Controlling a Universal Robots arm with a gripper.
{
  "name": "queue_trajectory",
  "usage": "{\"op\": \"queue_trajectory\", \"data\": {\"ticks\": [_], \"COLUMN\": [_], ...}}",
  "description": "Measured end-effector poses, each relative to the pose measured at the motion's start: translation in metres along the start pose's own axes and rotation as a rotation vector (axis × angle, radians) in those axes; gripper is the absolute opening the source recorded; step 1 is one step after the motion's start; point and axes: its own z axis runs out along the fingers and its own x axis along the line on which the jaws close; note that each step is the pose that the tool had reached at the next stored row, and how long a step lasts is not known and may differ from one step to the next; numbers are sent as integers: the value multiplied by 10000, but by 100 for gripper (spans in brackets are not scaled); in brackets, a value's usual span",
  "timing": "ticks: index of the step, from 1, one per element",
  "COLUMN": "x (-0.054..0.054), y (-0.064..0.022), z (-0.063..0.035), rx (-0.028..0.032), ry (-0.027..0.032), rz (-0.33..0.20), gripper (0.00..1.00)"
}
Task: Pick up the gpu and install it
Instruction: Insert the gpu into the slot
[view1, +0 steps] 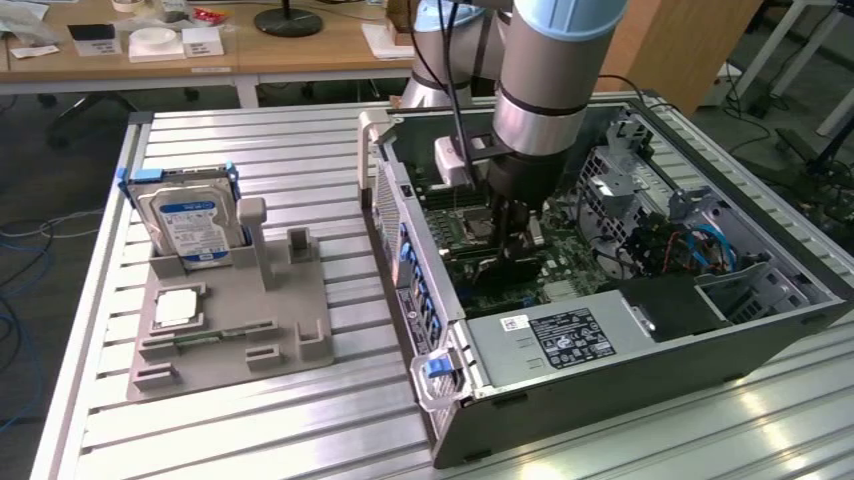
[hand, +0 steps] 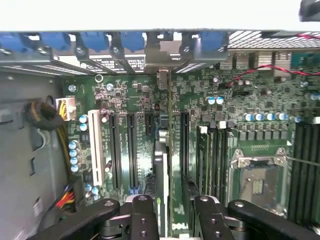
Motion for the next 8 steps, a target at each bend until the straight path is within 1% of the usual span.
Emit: {"op": "queue_trajectory", "data": {"ticks": [3, 8], "x": [-4, -5], "y": [-8, -8], "z": [-80, -85], "rx": [41, 49], "ry": [-1, -2], "rz": [-2, -3], "gripper": [35, 34]}}
